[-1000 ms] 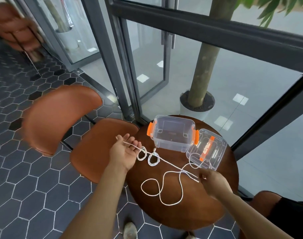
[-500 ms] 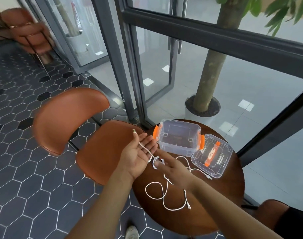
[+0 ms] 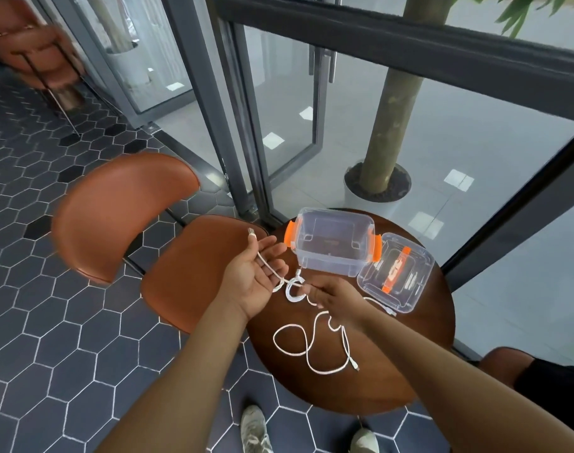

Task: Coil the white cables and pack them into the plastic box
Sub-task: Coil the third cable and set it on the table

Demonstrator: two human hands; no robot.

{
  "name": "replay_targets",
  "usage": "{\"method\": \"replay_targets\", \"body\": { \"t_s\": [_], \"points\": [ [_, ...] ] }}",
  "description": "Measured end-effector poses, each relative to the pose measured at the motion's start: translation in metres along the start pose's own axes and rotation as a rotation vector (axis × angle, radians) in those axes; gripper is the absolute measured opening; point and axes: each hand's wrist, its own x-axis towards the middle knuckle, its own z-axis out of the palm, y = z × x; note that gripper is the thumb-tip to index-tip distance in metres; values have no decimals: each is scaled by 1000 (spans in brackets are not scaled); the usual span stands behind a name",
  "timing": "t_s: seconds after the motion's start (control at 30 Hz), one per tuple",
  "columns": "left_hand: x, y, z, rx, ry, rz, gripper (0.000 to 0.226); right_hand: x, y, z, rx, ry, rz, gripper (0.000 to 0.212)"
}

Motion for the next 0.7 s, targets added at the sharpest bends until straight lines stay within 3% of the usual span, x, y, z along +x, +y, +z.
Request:
{"method": "replay_targets", "body": {
  "t_s": [0.23,0.47,0.57,0.7],
  "points": [
    [0,-16,1,-18,-24,15,42,-27,36,9,100,-138,141,28],
    [-7,-27,2,-60,-68,-69,47,-45,52,2,-69,-272,262,30],
    [-15,-29,5,146,-147,-181,47,-40,47,-11,-189,-264,303,32],
    [-25,-33,5,689,-293,-316,47,-22,25,-28,-297,-47,293,31]
  ]
}}
